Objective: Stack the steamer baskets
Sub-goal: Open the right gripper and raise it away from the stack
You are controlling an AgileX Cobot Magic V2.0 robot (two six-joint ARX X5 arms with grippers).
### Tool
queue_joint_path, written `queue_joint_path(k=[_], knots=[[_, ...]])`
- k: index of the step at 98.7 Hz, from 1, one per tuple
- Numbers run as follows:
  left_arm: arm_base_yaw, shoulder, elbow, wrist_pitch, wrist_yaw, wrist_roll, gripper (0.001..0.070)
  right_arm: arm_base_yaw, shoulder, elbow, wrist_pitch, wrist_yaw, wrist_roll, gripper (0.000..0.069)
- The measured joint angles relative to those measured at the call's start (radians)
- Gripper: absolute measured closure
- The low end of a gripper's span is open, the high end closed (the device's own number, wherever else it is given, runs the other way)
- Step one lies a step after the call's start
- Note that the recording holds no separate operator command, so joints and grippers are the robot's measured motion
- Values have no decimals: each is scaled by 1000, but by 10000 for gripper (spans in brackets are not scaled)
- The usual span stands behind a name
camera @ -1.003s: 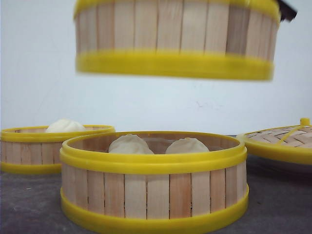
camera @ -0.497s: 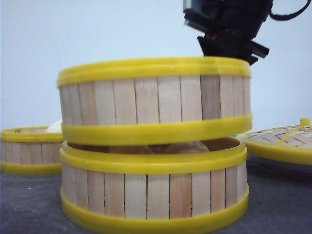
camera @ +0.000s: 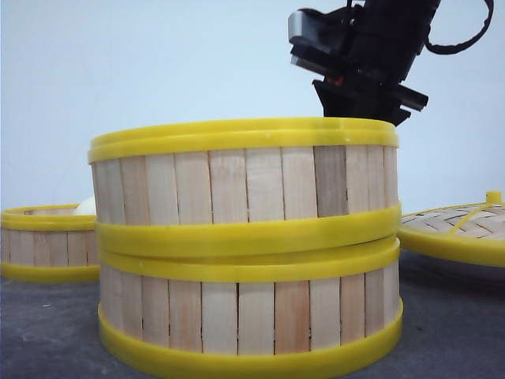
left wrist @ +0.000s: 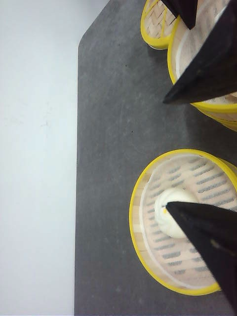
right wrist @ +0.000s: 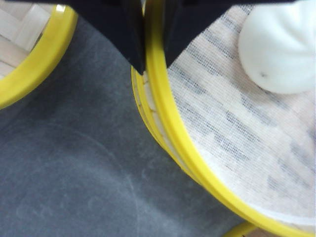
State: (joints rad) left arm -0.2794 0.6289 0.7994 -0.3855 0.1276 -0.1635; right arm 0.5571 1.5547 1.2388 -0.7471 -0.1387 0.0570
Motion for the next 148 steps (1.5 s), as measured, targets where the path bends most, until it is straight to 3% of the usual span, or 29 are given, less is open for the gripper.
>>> queue_joint_path(k=[46, 53, 65, 72, 90, 109, 132, 148], knots=[[0, 0, 0, 0, 0, 9, 336, 1, 4, -23, 2, 19, 0, 660], [0, 0, 0, 0, 0, 11, 336, 1, 4, -23, 1, 16, 0, 613], [0, 0, 0, -1, 0, 14, 336, 1, 4, -23, 3, 16, 0, 449], [0, 0, 0, -1, 0, 14, 336, 1, 4, -23, 10, 28, 0, 394], [0, 0, 0, -9, 0, 14, 336, 1, -18, -25, 49, 35, 0, 366], [0, 1, 0, -32, -2, 26, 336, 1, -191, -26, 95, 36, 1, 365], [8, 59, 0, -77, -128, 40, 396, 8, -418, -26, 91, 35, 3, 365], [57, 169, 0, -59, -149, 41, 407, 27, -537, -26, 82, 34, 4, 365]])
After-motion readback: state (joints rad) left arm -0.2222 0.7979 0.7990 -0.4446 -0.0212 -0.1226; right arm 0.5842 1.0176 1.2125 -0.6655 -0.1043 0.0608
